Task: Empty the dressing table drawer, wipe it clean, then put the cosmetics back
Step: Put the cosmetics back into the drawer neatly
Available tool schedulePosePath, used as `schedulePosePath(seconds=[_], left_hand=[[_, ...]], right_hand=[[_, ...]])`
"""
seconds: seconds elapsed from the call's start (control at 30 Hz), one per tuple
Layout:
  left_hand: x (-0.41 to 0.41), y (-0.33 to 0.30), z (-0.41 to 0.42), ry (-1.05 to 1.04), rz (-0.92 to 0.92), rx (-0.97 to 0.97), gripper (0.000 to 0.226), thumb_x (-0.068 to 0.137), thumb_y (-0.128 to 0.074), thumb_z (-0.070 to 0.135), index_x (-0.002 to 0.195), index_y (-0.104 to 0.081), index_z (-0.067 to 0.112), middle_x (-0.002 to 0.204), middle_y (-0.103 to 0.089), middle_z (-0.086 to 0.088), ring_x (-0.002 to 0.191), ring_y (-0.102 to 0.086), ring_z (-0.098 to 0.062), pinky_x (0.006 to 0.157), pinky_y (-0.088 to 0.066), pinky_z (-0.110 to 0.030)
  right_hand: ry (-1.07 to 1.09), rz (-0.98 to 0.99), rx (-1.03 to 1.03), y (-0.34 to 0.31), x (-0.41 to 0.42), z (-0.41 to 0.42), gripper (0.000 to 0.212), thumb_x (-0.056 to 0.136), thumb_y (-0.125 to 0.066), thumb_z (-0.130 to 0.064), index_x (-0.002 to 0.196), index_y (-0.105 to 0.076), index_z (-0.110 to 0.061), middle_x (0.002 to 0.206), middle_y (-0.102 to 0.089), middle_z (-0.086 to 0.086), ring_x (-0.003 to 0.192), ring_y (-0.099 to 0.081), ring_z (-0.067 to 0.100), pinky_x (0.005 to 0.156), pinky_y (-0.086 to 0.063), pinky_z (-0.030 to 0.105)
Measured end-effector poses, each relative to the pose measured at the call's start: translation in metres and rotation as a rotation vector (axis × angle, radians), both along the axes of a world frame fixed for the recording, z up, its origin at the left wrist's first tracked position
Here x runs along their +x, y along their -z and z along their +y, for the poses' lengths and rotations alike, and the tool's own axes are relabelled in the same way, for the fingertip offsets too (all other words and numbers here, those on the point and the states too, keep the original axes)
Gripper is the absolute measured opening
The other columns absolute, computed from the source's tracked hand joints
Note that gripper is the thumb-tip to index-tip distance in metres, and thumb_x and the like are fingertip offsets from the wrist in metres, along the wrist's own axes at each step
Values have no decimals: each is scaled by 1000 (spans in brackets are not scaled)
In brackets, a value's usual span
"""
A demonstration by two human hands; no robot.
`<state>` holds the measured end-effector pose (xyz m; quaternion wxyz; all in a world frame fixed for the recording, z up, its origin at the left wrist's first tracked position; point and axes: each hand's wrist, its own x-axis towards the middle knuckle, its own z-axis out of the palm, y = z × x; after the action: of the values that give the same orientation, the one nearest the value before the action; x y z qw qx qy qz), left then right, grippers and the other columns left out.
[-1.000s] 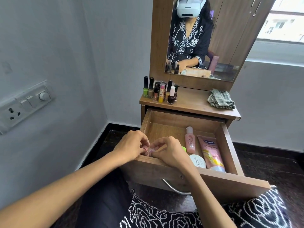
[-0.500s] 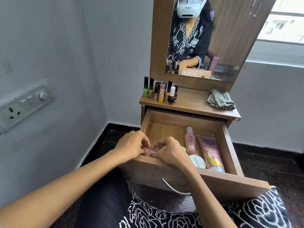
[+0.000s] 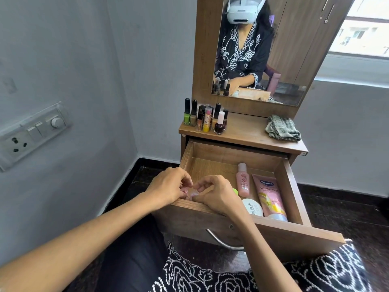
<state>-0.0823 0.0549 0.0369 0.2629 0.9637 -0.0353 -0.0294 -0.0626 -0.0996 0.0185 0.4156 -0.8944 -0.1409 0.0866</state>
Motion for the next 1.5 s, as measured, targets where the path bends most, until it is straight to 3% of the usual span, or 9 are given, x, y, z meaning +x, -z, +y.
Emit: schedulePosePath(seconds=[0.27,0.53,0.73,0.93,1.13,1.2,1.33,1.43,1.5], left_hand=[[1,4,1,19,-37,3,26,74,-76,15,96,-69,26,100,-69,9,92,-63,-8,84,-52,-29],[-3,5,2,57,-119,4,21,79,-70,14,95,-67,28,90,-68,7,92,-61,-10,83,-51,-31],[-8,4,5,91,-257,18,16,80,-70,23,95,-67,27,100,-65,12,90,-60,-8,71,-40,-18],[2,-15,11,37,-348,-78,13,80,-69,30,92,-67,26,99,-64,12,93,-58,-5,82,-48,-25],[41,-69,19,-119,-564,-166,30,86,-62,28,114,-61,18,114,-60,3,105,-54,-14,87,-36,-23],[64,-85,19,-142,-590,-153,38,90,-59,25,126,-53,16,128,-54,-2,115,-51,-18,92,-36,-25],[116,-96,17,-191,-493,-73,55,95,-48,11,145,-27,16,152,-25,-4,137,-31,-21,108,-31,-36],[145,-90,20,-169,-354,23,64,94,-46,8,148,-15,19,156,-14,-5,142,-21,-23,109,-29,-40],[155,-84,23,-139,-292,74,60,92,-49,10,146,-24,18,152,-26,-8,138,-29,-26,106,-34,-41]], right_hand=[[23,-57,8,1,-2,-2,22,63,-84,-36,76,-67,-30,70,-59,-14,59,-51,-10,50,-35,-1],[54,-117,52,-6,-10,-3,23,62,-83,-40,72,-67,-28,66,-60,-13,55,-55,-7,48,-39,5],[49,-188,110,-12,-15,-7,20,69,-78,-44,76,-68,-29,74,-65,-12,65,-59,-1,55,-44,8],[151,-283,292,-21,-9,-4,13,75,-78,-29,81,-69,-25,82,-69,-12,71,-63,1,62,-49,10],[118,-539,299,-78,38,24,17,87,-63,-8,102,-68,-12,98,-70,0,82,-63,3,70,-47,7],[167,-641,215,-102,60,37,23,91,-55,-7,111,-66,-8,106,-69,5,92,-64,12,76,-46,10],[206,-738,-179,-130,105,59,35,93,-50,-9,128,-52,-6,122,-62,14,120,-52,33,96,-40,39],[166,-730,-557,-137,131,71,42,94,-47,-12,136,-44,-13,130,-58,11,143,-23,26,117,-14,41],[116,-683,-734,-134,141,77,39,95,-45,-14,133,-48,-15,134,-56,9,146,-14,23,117,6,45]])
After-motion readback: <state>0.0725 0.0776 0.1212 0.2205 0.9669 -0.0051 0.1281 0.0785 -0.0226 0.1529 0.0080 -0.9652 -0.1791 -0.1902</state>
